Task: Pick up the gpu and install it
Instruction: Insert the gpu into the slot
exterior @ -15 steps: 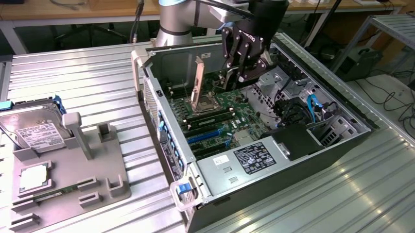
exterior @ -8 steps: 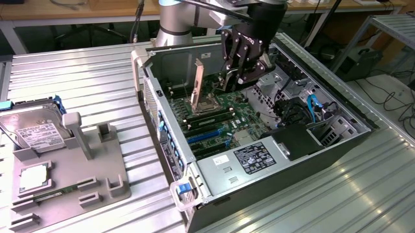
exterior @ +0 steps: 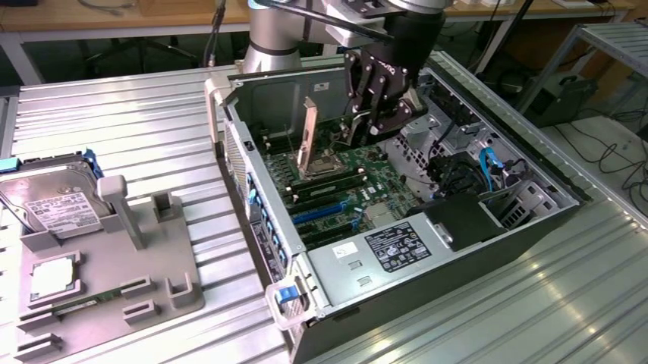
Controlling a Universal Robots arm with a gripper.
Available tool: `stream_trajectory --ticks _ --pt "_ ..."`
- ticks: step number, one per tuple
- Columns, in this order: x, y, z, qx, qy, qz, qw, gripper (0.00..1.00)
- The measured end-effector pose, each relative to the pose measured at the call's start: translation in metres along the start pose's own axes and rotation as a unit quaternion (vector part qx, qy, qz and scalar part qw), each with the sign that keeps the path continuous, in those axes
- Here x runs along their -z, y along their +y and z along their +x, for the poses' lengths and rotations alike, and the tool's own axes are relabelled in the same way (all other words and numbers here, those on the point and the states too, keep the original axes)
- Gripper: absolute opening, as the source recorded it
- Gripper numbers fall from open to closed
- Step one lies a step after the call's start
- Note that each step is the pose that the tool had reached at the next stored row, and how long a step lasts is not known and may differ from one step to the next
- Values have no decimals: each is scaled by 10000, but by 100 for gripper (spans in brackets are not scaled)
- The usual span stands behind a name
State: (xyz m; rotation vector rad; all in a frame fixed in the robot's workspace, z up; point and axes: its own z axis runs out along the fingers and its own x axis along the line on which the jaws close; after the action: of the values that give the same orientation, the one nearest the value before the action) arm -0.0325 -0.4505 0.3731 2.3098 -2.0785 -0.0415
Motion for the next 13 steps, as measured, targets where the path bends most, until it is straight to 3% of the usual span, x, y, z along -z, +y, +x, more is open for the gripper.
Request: stream_trajectory --ticks 9,13 --pt "-166 1 0 -10 0 2 10000 28" --pt "-241 0 0 -195 -8 1 9998 28"
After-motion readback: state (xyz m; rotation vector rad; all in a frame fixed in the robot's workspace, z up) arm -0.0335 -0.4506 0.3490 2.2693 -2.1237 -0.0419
